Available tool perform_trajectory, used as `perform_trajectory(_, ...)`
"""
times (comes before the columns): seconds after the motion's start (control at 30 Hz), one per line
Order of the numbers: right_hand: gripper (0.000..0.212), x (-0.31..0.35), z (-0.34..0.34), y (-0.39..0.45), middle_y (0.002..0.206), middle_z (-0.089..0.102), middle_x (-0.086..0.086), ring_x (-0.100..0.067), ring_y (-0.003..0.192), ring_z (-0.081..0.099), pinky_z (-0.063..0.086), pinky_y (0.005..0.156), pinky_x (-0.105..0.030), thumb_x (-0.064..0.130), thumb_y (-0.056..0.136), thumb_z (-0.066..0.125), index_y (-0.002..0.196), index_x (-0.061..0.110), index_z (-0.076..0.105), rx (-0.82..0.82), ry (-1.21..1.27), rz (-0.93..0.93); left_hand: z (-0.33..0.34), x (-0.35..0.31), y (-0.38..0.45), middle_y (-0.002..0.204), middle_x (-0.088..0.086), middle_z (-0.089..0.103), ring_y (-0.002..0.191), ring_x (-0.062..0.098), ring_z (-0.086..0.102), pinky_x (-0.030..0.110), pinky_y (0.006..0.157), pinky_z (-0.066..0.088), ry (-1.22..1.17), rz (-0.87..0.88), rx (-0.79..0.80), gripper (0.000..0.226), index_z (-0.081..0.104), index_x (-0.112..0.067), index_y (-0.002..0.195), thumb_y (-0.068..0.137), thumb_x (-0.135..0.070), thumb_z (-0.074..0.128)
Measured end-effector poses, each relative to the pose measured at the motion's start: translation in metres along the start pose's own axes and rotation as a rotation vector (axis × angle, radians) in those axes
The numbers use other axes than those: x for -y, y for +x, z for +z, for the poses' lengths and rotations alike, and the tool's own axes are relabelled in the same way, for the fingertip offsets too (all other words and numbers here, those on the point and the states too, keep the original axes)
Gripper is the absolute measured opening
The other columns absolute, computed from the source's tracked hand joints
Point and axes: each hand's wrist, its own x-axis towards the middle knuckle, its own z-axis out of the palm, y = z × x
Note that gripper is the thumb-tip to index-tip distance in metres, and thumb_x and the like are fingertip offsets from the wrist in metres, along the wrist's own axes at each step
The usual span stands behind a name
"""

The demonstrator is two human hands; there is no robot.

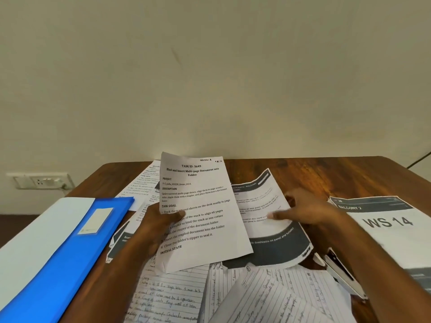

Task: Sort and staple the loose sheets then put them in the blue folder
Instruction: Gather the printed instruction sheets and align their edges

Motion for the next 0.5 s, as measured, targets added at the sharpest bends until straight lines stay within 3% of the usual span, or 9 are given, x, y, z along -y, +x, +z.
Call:
perform_trajectory(0.07,0.020,-0.003,0.016,0.011,0.099,0.073,0.012,-0.008,0.085,0.070,0.052,0.066,-0.025,0.039,0.088,0.082,0.099,0.027,0.069,-0.251,0.127,0.050,0.001,0.000,-0.001,0.104,0.009,0.081,0.093,0.034,0.079,0.060,0.091,0.060,-0.004,0.004,0.002,0.033,0.066,-0.015,0.121,0.091,-0.007,0.076)
perform_trajectory(0.13,0.007,-0.001,0.027,0.016,0.101,0.075,-0.001,-0.012,0.080,0.070,0.053,0.065,-0.028,0.025,0.097,0.073,0.096,0.019,0.069,-0.346,0.263,0.082,0.001,0.000,0.000,0.104,0.009,0.081,0.093,0.034,0.079,0.059,0.090,0.060,0.000,0.005,-0.001,0.031,0.067,-0.016,0.120,0.092,-0.008,0.076)
perform_trajectory(0.27,0.019,0.004,0.023,0.014,0.095,0.077,-0.008,-0.023,0.077,0.074,0.057,0.063,-0.033,-0.002,0.100,0.060,0.093,0.013,0.070,-0.403,0.545,0.137,0.000,0.000,0.000,0.105,0.010,0.081,0.095,0.035,0.078,0.062,0.092,0.059,-0.008,0.010,0.012,0.033,0.066,-0.014,0.122,0.091,-0.008,0.076)
perform_trajectory(0.4,0.019,0.003,0.010,0.011,0.085,0.079,-0.004,-0.022,0.068,0.076,0.060,0.054,-0.031,-0.006,0.098,0.059,0.096,0.010,0.070,-0.394,0.715,0.111,0.000,0.000,-0.002,0.108,0.014,0.080,0.097,0.038,0.078,0.062,0.093,0.058,-0.071,0.007,0.038,0.036,0.065,-0.010,0.124,0.090,-0.007,0.076)
perform_trajectory(0.5,0.019,0.001,0.010,0.012,0.093,0.081,-0.012,-0.032,0.080,0.076,0.062,0.071,-0.043,-0.008,0.097,0.060,0.097,0.008,0.070,-0.360,0.793,0.102,-0.002,0.000,-0.002,0.111,0.016,0.079,0.099,0.040,0.077,0.063,0.095,0.057,-0.104,0.004,0.058,0.043,0.063,-0.007,0.128,0.087,-0.008,0.078)
